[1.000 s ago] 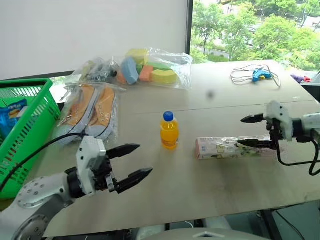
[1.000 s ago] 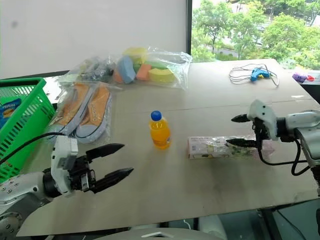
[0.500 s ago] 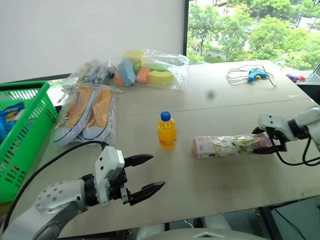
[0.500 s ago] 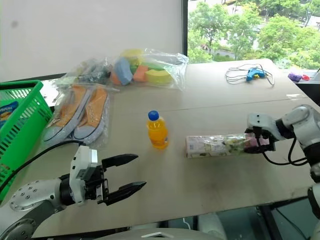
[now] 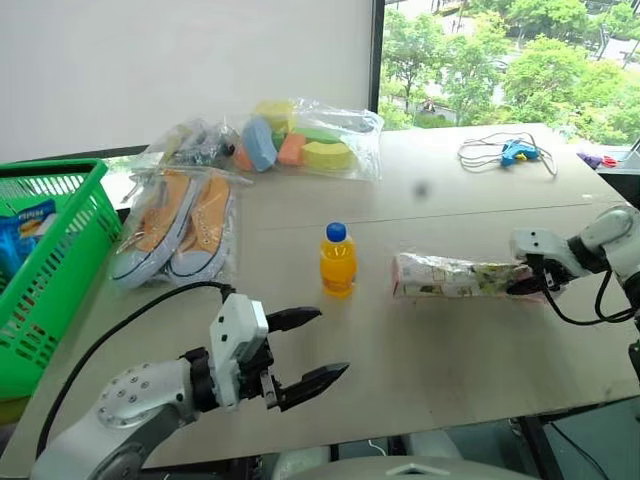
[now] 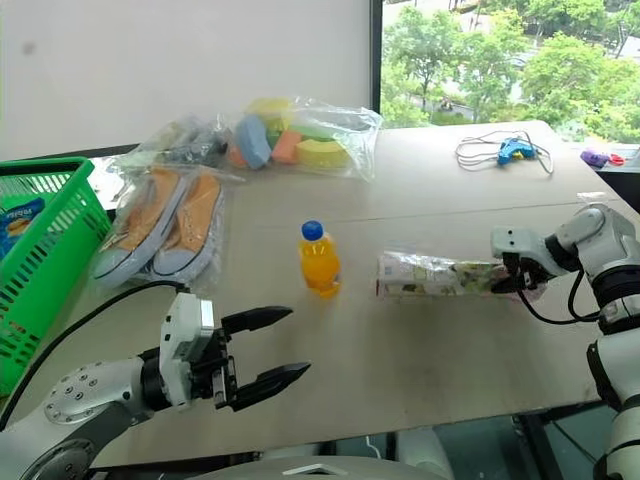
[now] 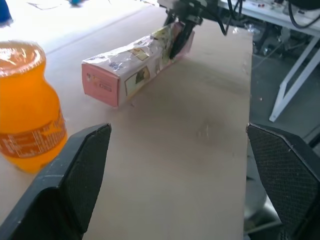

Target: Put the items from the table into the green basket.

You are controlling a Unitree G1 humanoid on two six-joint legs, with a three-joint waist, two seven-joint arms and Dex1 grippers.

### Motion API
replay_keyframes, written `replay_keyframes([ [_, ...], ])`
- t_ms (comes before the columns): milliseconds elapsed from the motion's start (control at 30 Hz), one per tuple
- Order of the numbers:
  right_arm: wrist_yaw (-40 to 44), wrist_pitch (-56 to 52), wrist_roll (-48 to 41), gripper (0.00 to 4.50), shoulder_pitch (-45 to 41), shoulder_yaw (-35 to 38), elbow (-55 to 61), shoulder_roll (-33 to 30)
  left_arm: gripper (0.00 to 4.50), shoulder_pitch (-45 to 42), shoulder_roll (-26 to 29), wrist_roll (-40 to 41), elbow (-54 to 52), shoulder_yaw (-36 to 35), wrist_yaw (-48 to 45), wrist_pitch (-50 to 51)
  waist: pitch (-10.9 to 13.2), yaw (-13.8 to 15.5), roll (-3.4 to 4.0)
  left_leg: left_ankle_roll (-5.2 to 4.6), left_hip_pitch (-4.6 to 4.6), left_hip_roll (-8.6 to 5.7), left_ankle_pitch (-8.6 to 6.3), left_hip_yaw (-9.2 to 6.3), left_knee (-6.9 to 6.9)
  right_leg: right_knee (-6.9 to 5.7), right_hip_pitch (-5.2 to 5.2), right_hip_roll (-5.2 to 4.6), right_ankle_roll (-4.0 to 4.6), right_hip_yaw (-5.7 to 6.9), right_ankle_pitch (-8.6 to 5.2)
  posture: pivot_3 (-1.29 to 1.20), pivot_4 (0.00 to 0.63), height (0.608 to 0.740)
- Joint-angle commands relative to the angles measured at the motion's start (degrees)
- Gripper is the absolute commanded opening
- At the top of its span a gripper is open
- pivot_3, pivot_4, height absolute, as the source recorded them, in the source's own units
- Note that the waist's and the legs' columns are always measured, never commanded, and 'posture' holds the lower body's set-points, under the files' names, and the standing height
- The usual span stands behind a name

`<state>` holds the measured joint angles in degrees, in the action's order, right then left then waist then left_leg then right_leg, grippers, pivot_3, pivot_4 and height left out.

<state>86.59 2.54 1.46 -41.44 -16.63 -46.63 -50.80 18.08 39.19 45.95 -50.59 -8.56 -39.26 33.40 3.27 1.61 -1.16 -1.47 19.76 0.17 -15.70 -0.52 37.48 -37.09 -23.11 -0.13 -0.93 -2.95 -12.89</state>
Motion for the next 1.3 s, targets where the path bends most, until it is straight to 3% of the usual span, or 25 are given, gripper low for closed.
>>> replay_keyframes([
  [33,5.9,-14.7,-18.9,0.39,6.2,7.9,17.2,-6.0,4.5,-4.7,-2.0,6.9,-1.9,-0.7,7.3,2.3,0.1,0.6,0.17,0.0,0.0,-0.01,0.0,-0.02,0.01,-0.01,0.0,-0.01,-0.02,-0.03,0.01,0.15,0.0,0.74],
  [167,3.1,-33.1,-35.0,0.39,16.0,20.1,37.6,-10.0,4.5,-11.3,-3.7,16.0,0.5,-1.2,14.5,5.1,0.0,1.1,0.53,-0.02,0.13,-0.02,-0.01,-0.14,0.02,-0.05,-0.11,0.03,-0.3,-0.06,0.16,0.13,0.0,0.74],
  [267,-5.5,-42.6,-44.3,0.39,18.1,25.2,51.4,-7.4,4.5,-17.5,-5.1,20.8,3.2,-0.3,18.4,6.0,0.0,0.6,0.49,-0.02,0.08,0.05,-0.01,-0.19,0.01,-0.06,-0.09,0.2,-0.32,0.05,0.15,0.09,0.0,0.74],
  [467,-19.0,-51.1,-52.7,0.39,16.5,21.2,70.7,2.8,4.5,-27.6,-8.6,26.3,9.7,1.4,20.9,6.3,0.0,-0.6,0.23,0.0,-0.02,0.02,0.0,0.0,0.06,-0.24,0.03,0.45,-0.09,0.05,0.04,0.03,0.0,0.74],
  [600,-22.9,-52.2,-52.4,0.39,13.7,15.8,73.0,9.1,4.5,-31.8,-9.9,28.9,13.1,1.8,19.5,6.3,0.0,-1.0,0.13,0.01,0.04,0.01,0.0,0.05,0.27,-0.24,-0.03,0.42,-0.09,0.03,0.05,0.03,0.0,0.74],
  [733,-22.0,-50.6,-49.7,0.39,13.3,12.9,72.4,10.0,4.5,-32.6,-9.4,29.6,13.0,2.3,18.2,6.9,0.0,-1.0,0.08,0.0,0.2,-0.04,-0.01,0.04,0.28,-0.06,-0.13,0.26,-0.19,-0.07,0.1,0.03,0.0,0.74],
  [867,-20.6,-51.1,-49.4,0.39,12.5,10.9,68.3,11.6,4.5,-30.6,-8.1,35.4,10.2,2.6,16.0,8.8,0.0,-0.9,0.05,-0.03,0.32,-0.05,-0.03,0.02,0.28,0.13,-0.13,0.22,-0.38,-0.02,0.22,0.06,0.0,0.74],
  [1133,-15.8,-50.7,-48.4,0.39,11.0,9.0,64.6,11.1,4.5,-29.6,-5.6,47.6,8.5,1.5,16.4,9.1,0.0,-0.8,0.05,-0.05,0.32,-0.02,-0.04,-0.05,0.28,0.12,-0.16,0.22,-0.35,0.06,0.2,0.08,0.0,0.74],
  [1300,-14.4,-51.7,-48.0,0.39,10.5,7.4,64.8,10.2,4.5,-30.9,-4.9,50.3,9.0,2.0,16.6,8.9,0.0,-0.8,0.03,-0.05,0.32,-0.04,-0.04,-0.04,0.28,0.12,-0.15,0.22,-0.36,0.02,0.2,0.07,0.0,0.74],
])
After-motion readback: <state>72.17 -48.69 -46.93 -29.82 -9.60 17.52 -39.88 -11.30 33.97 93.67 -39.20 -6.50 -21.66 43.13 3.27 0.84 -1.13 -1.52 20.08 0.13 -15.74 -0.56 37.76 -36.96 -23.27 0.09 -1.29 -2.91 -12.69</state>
